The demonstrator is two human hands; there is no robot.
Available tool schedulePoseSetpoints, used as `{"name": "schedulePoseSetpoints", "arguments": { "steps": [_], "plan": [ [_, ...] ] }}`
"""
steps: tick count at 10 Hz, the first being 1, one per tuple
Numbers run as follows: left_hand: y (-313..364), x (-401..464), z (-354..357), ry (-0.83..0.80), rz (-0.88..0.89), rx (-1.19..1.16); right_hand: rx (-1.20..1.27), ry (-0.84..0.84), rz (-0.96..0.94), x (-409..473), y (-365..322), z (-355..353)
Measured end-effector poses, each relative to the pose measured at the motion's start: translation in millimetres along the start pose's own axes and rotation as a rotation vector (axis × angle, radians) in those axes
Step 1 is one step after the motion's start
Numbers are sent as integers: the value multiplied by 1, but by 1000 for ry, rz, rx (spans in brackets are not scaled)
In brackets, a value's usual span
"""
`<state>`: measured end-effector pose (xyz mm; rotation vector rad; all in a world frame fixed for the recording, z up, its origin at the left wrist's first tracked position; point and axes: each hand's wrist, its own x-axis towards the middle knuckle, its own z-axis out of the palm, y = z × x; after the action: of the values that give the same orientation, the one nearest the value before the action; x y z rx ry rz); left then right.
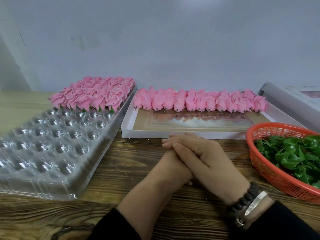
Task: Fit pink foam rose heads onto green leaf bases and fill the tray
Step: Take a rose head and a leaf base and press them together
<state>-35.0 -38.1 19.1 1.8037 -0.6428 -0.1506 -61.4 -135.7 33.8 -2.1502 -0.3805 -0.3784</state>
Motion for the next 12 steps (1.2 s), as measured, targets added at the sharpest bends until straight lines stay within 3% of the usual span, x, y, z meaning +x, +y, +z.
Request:
{"name": "schedulePoseSetpoints", "arguments": {
  "steps": [1, 2, 4, 5, 6, 7, 8, 9, 11, 12],
  "plan": [
    [6, -2, -5, -142, -92, 67, 52, -122, 52, -2, -3, -4],
    [7, -4, -8, -167, -94, -49, 99, -143, 65, -3, 0, -7],
    [7, 0, -13, -44, 86, -129, 130, -113, 144, -3, 15, -11],
    [1, 2, -12, 61, 72, -82, 217, -51, 122, -4, 13, -10],
    [0, 2, -6, 59, 72, -110, 277, 100, 68, -5, 5, -1],
    [2, 0, 3, 99, 63, -117, 199, 280, -21, -4, -2, 11],
    [1, -1, 7, 131, 102, -50, 62, 313, -19, -3, -1, 15],
    [5, 1, 6, 105, 34, 21, 38, 180, 11, 0, 2, 6],
    [4, -6, -3, -150, -194, -152, 120, -157, 136, -3, -1, -5],
    [10, -7, -6, -174, -139, -193, 225, -172, 189, -3, 0, -9]
  ]
}}
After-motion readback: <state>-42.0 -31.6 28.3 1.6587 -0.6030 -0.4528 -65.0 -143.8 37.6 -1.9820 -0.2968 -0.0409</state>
